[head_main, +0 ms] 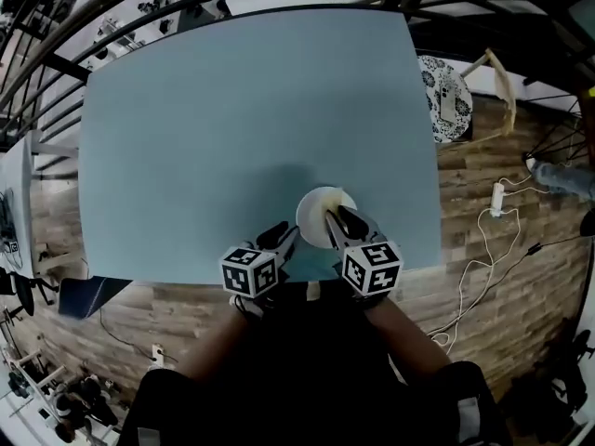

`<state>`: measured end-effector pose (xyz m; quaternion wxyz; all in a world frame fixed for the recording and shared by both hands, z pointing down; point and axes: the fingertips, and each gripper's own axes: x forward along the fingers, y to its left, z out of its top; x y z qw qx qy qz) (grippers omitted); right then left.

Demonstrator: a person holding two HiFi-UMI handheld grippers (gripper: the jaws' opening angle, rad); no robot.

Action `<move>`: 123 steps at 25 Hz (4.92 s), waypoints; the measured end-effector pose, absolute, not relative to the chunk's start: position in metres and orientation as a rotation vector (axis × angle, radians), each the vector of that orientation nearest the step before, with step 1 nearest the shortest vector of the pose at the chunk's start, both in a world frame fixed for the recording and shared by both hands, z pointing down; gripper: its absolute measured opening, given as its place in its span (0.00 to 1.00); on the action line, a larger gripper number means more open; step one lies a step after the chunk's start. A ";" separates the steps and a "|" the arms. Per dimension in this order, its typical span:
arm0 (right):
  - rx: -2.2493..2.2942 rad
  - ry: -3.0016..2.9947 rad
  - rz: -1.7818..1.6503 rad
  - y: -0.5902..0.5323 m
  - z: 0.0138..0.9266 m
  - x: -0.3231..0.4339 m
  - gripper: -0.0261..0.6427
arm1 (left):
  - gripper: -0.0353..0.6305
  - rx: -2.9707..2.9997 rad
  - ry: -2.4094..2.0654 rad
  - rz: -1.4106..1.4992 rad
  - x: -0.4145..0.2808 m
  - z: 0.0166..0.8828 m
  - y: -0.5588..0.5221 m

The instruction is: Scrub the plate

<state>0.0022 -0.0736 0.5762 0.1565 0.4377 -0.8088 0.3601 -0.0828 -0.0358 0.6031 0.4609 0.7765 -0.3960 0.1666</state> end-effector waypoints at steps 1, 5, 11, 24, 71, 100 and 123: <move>1.236 -2.315 1.018 -0.075 0.579 0.000 0.19 | 0.24 1.873 -0.977 0.411 -0.082 0.613 -0.034; 1.161 -2.320 0.992 -0.083 0.592 -0.017 0.19 | 0.25 1.812 -0.958 0.436 -0.078 0.641 -0.031; 1.057 -2.323 0.989 -0.089 0.607 -0.047 0.19 | 0.25 1.818 -0.877 0.441 -0.063 0.654 -0.028; 1.067 -2.293 1.054 -0.095 0.624 -0.046 0.19 | 0.16 1.671 -0.956 0.353 -0.076 0.667 -0.029; 1.097 -2.257 1.315 -0.068 0.632 -0.038 0.19 | 0.16 1.617 -1.077 0.279 -0.073 0.662 -0.031; 1.281 -2.247 1.294 -0.064 0.604 0.029 0.19 | 0.19 1.558 -1.072 0.093 -0.089 0.642 -0.025; 1.153 -2.224 1.371 -0.045 0.632 0.001 0.19 | 0.19 1.593 -1.054 0.096 -0.095 0.623 -0.008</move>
